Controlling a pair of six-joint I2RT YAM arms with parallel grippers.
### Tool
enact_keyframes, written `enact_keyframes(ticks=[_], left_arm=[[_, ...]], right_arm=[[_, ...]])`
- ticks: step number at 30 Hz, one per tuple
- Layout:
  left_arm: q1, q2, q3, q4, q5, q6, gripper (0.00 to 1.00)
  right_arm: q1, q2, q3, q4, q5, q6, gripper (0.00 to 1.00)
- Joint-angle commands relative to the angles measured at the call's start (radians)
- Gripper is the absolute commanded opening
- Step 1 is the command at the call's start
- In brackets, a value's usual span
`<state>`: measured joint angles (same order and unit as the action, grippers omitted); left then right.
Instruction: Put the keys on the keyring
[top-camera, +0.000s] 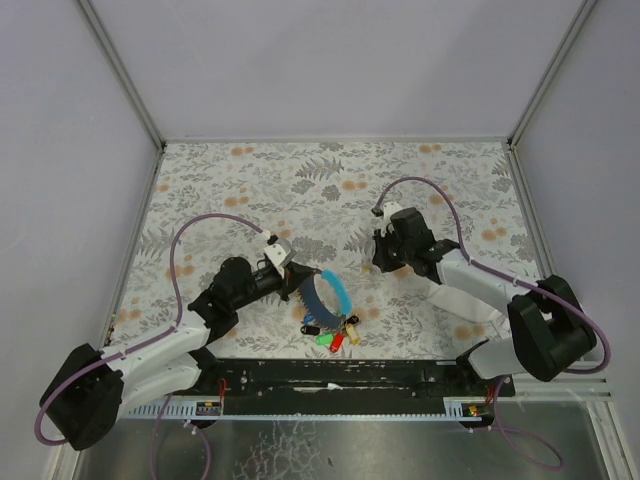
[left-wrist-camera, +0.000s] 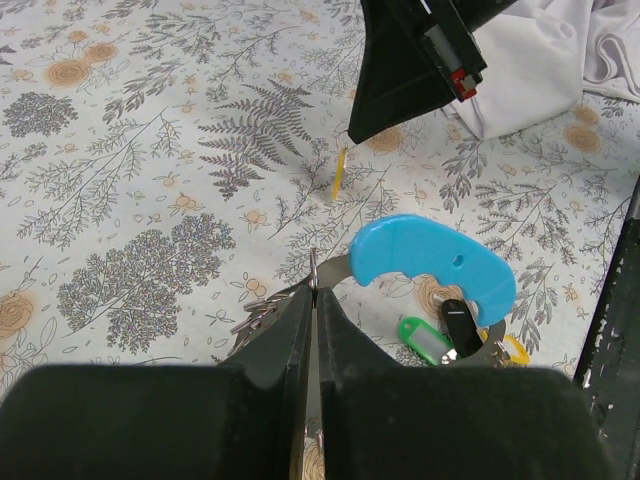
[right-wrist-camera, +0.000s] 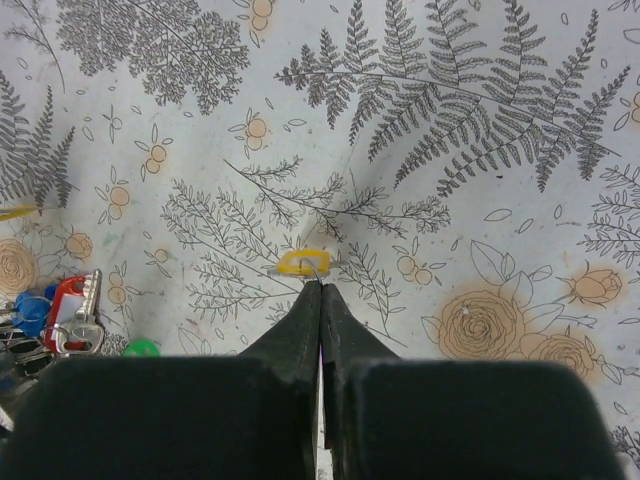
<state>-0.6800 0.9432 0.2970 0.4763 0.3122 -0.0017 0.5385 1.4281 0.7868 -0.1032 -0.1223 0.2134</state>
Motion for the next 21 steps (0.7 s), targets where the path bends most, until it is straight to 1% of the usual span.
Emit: enact_keyframes(ticks=[1, 5, 11, 16, 21], left_arm=[[-0.004, -0.025, 0.009, 0.053, -0.008, 0.002, 0.0], [-0.004, -0.046, 0.002, 0.053, -0.018, 0.002, 0.0], [-0.004, -0.048, -0.004, 0.067, -0.015, -0.002, 0.0], [-0.004, -0.05, -0.008, 0.071, -0.022, -0.004, 0.0], [-0.004, -0.098, -0.036, 0.097, -0.035, -0.009, 0.0]], right_arm=[[-0.001, -0.076, -0.108, 0.236, -0.003, 0.01, 0.0], [0.003, -0.151, -0.215, 0.422, -0.008, 0.011, 0.0], [0.003, -0.249, -0.368, 0.648, -0.028, 0.029, 0.0], [0.004, -0.243, -0.421, 0.684, -0.025, 0.072, 0.0], [0.011, -0.214, -0.527, 0.895, -0.066, 0.135, 0.0]])
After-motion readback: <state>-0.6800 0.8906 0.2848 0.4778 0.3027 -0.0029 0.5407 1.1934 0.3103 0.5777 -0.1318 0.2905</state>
